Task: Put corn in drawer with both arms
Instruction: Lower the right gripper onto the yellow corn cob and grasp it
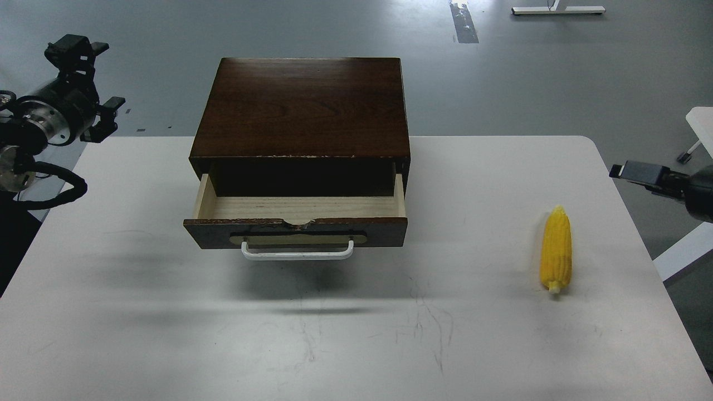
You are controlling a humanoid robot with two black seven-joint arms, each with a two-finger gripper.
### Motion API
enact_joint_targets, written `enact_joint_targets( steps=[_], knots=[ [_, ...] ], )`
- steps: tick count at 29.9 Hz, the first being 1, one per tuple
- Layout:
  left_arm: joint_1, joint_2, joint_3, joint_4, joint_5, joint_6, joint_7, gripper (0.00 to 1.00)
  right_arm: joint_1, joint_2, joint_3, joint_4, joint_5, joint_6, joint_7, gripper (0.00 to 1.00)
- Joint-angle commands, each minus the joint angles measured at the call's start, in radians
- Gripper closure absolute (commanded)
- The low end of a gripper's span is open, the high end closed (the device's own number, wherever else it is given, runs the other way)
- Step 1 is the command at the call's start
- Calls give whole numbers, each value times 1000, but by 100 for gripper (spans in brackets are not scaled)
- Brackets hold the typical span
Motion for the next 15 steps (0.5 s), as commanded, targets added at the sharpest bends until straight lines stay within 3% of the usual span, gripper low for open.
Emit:
enact_joint_targets(
  steps=[1,9,15],
  knots=[
    [15,4,0,-1,2,1,-8,2,4,1,-55,0,-23,0,-18,0],
    [18,29,0,-14,3,-1,-12,2,-10,102,-77,-10,-25,-9,-44,1],
    [19,40,0,-15,6,-4,-46,2,-13,180,-129,-42,-22,-67,-44,3]
  ],
)
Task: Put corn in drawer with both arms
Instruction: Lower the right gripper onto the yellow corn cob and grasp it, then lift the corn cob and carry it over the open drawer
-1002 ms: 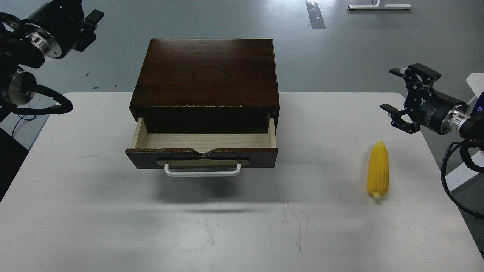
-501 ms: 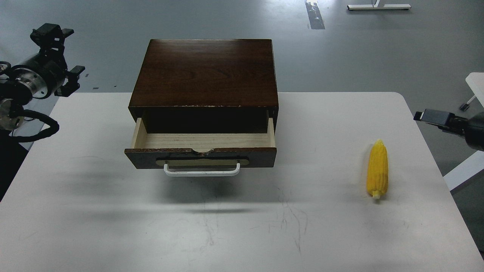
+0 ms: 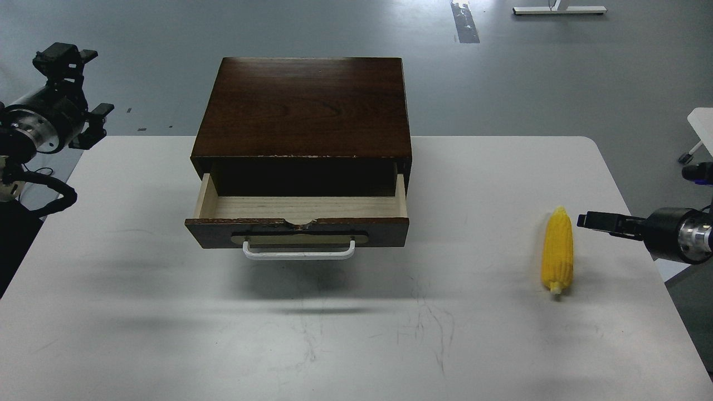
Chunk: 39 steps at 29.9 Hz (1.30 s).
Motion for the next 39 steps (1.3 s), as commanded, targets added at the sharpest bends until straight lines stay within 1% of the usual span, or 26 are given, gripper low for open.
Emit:
enact_joint_targets(
  steps=[1,6,14,19,20,21,22,24,25,26,27,29,33,37,39],
  knots=[
    [-1,4,0,0,-1,-1,-11,2,-1,62,-41,-34,0,-41,0,4],
    [0,1,2,0,1,-1,-11,2,-1,115,-68,-99,1,-43,0,6],
    [0,0,2,0,5,-4,-12,2,10,184,-70,-133,7,-43,1,6],
    [-1,0,0,-3,10,-4,-29,2,-2,191,-76,-142,9,-43,1,6],
    [-1,-2,2,-5,10,-8,-29,2,-4,195,-78,-153,9,-43,1,10],
    [-1,-3,2,-5,10,-11,-29,2,-12,210,-79,-165,9,-43,1,20],
    [-1,-3,2,-5,10,-12,-29,2,-18,220,-84,-173,9,-43,1,24],
    [0,-6,3,-5,11,-16,-29,2,-22,241,-101,-189,9,-43,6,35],
    [0,-8,3,-5,11,-16,-31,2,-21,244,-105,-193,9,-43,7,44],
    [0,-10,6,-5,11,-16,-31,2,-18,249,-108,-197,9,-43,11,68],
    [0,-11,6,-5,11,-16,-31,2,-13,253,-107,-202,9,-46,12,81],
    [0,-11,9,-5,11,-16,-31,2,-4,264,-104,-206,9,-55,12,87],
    [2,-14,11,-5,13,-16,-31,2,42,275,-104,-206,14,-56,20,94],
    [2,-19,11,-5,13,-16,-31,2,111,276,-99,-196,15,-61,44,95],
    [2,-26,12,-5,15,-16,-31,2,158,269,-99,-170,12,-73,70,95]
  ],
)
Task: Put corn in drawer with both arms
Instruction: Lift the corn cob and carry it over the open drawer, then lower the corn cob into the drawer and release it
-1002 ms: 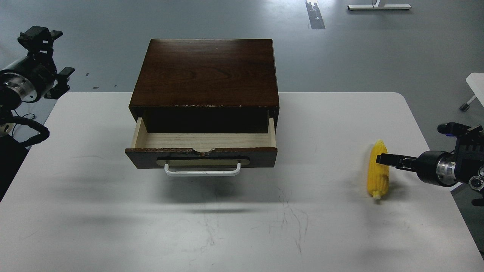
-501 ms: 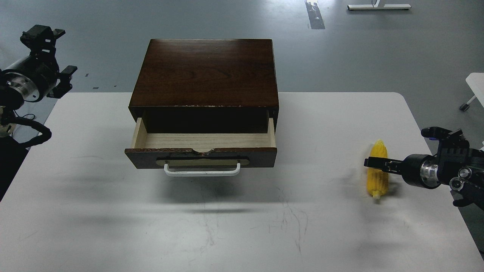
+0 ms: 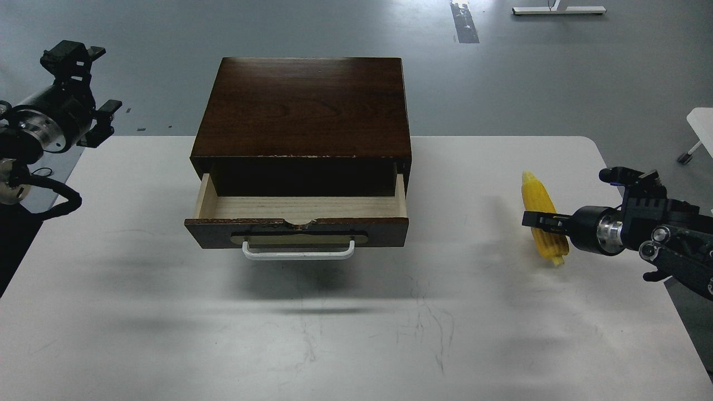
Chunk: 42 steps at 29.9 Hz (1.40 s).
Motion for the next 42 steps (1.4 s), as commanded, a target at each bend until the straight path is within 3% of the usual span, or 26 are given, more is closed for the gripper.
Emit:
enact_joint_targets(
  steps=[1,8,13,23,25,30,42],
  knots=[
    [0,-8,1,0,2,0,0,2,98,-13,-4,56,-3,-34,37,95],
    [0,-14,3,0,2,1,0,2,344,-46,-16,191,-128,-100,91,95],
    [-1,-17,3,0,3,1,0,2,472,-37,-16,291,-463,-103,273,95],
    [-3,-3,1,0,2,1,-1,2,509,158,-20,322,-806,-103,303,95],
    [-3,2,0,0,2,1,-1,2,509,195,-35,334,-903,-103,326,95],
    [-3,23,1,0,2,1,-34,2,509,264,-58,336,-938,-111,338,95],
    [-1,58,1,-2,2,0,-54,2,542,371,-131,264,-943,-112,335,91]
  ],
)
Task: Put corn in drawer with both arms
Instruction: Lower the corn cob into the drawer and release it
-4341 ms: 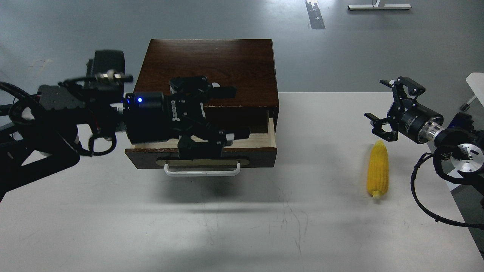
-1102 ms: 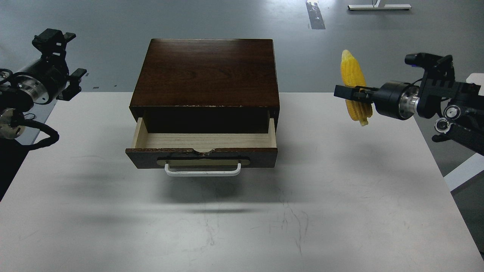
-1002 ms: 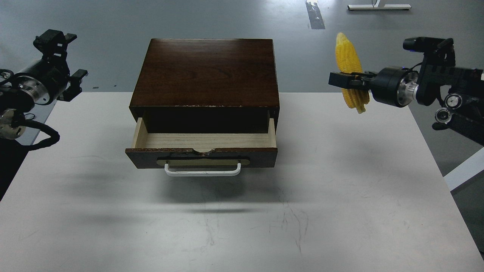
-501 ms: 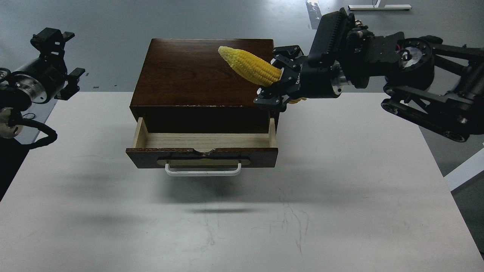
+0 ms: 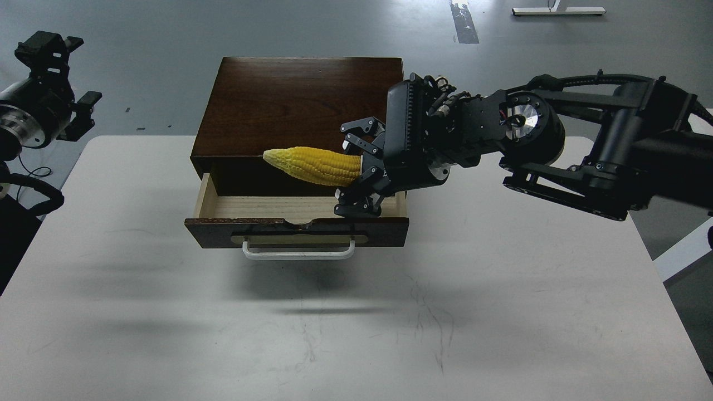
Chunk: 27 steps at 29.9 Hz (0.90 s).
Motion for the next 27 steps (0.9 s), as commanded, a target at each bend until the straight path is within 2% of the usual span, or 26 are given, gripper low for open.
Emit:
enact_joint_targets(
  steps=[1,4,6,7,9,10,11,27],
  knots=[
    [0,3,0,-1,0,0,-13,2,1,16,-4,-27,-2,-1,-2,91],
    [2,5,0,-1,0,1,-25,2,-2,29,-4,-39,-2,-6,-2,83],
    [3,11,0,-1,0,1,-27,2,-7,35,-2,-53,0,-21,-4,63],
    [3,15,0,-1,0,1,-27,2,-10,42,-2,-60,0,-32,-4,45],
    [3,17,0,-1,0,1,-27,2,-11,46,-2,-67,1,-41,-6,27],
    [3,20,0,-1,0,0,-27,2,-11,51,-2,-77,1,-46,-6,10],
    [3,22,0,-1,0,1,-27,2,-13,57,-2,-82,1,-47,-6,6],
    [2,52,0,-12,-2,-4,-27,2,-36,68,21,-85,20,-70,-12,4]
  ],
)
